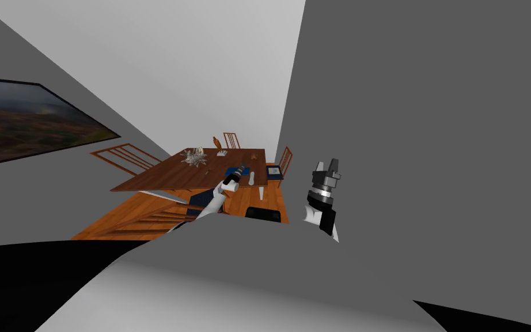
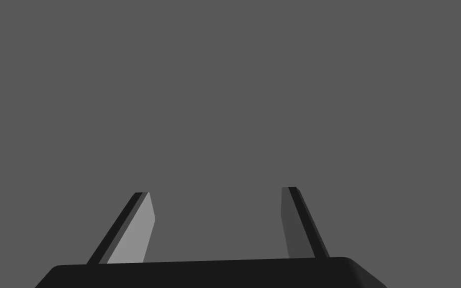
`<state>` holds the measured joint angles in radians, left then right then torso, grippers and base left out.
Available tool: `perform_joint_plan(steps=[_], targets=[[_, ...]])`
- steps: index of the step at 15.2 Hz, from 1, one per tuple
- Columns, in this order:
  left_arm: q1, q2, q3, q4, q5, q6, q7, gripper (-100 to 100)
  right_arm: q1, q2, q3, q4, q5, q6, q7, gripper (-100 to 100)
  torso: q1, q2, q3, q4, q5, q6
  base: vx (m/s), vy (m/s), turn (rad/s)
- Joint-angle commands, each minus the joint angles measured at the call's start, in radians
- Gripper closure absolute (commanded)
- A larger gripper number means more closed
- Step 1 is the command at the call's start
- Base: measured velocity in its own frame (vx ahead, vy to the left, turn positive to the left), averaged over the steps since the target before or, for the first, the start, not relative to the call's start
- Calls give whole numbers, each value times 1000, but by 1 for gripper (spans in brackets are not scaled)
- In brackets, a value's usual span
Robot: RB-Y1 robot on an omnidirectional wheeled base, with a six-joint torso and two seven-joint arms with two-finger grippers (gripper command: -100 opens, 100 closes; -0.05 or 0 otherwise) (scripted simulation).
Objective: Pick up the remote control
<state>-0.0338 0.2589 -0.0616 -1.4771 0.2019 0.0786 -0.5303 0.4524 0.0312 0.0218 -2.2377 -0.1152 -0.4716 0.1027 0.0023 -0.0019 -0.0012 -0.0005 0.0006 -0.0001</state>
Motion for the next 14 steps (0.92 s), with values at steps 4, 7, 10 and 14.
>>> perform_joint_plan(steps=[4,7,10,14], targets=[[-51,2,-4,88,8,61,-40,-100,0,0,0,0,0,0,0,0,0,0,0,0,0,0,9,31,-69],[-96,5,-6,152,16,114,-74,-100,0,0,0,0,0,0,0,0,-1,0,0,0,0,0,9,26,-80],[-140,8,-9,209,24,168,-108,-100,0,0,0,0,0,0,0,0,0,0,0,0,0,0,10,37,-100],[-184,9,-11,278,31,222,-142,-100,0,0,0,0,0,0,0,0,-1,0,0,0,0,0,9,25,-64]])
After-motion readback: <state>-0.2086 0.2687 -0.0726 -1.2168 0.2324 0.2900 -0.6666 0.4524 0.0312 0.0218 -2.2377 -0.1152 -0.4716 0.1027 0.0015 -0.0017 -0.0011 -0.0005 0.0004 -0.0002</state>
